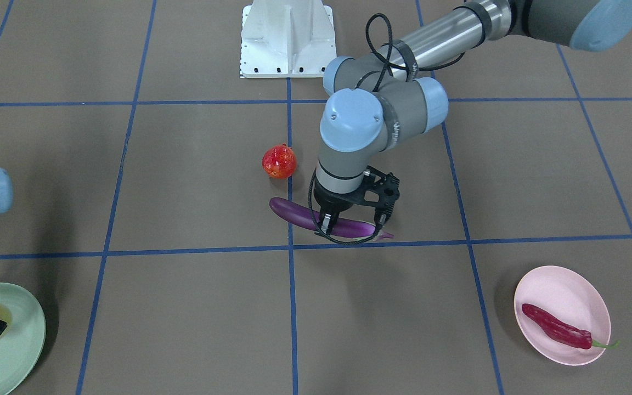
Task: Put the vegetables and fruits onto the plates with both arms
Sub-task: 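Place the eggplant on the pink plate while the right gripper releases the peach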
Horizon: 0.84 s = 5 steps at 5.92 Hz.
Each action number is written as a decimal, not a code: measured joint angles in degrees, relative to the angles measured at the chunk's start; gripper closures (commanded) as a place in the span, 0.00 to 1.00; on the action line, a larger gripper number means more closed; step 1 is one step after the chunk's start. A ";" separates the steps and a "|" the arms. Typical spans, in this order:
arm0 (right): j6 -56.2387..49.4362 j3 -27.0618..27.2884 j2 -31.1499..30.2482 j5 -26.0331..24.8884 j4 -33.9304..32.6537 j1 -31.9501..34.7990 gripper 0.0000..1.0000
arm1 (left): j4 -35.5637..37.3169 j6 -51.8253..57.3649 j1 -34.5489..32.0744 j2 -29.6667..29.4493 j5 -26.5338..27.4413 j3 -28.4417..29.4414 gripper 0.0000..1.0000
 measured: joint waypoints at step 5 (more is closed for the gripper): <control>0.85 12.68 -1.57 3.16 -1.54 -1.11 0.00 | -3.54 43.69 -17.67 10.37 -3.73 7.47 1.00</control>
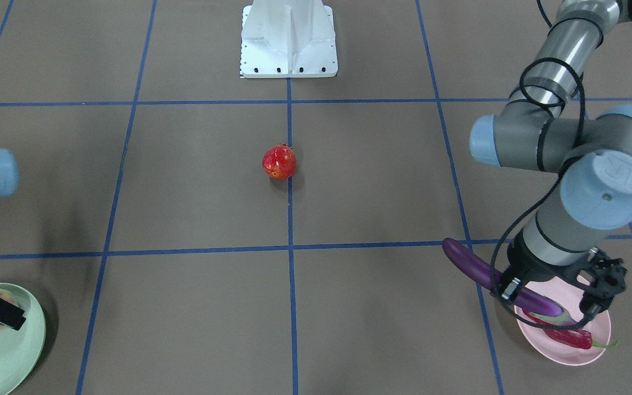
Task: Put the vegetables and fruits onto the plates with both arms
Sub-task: 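Place the eggplant on the pink plate while the right gripper releases the peach, then move the right gripper toward the red apple while the left gripper withdraws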
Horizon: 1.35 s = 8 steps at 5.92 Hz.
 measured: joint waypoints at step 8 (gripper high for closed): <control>38.44 26.03 -1.70 -7.67 -1.47 -27.21 0.00 | -13.88 7.95 -4.19 1.85 -1.12 16.93 0.00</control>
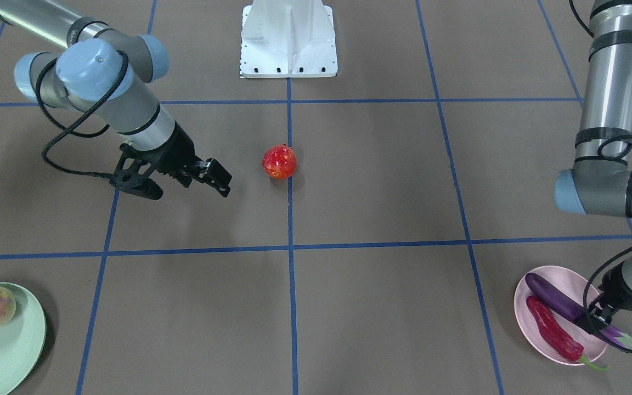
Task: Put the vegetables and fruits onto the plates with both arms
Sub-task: 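Move the right gripper toward the red apple while the left gripper withdraws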
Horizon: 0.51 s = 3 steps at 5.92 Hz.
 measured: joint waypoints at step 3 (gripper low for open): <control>6.78 1.71 0.36 -7.95 0.00 -9.48 0.00 | 0.60 -3.75 0.32 -0.56 -0.92 -3.83 0.00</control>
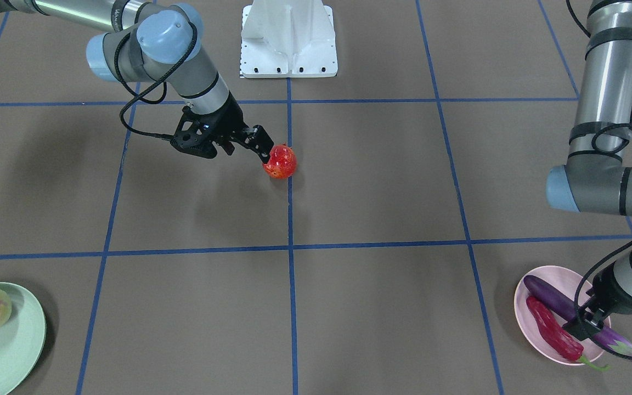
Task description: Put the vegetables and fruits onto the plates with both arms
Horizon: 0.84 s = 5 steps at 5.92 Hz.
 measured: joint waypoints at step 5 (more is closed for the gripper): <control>3.04 -1.30 0.86 -4.32 0.55 -4.48 0.00 | 0.01 3.08 0.14 15.27 -10.92 -26.41 0.00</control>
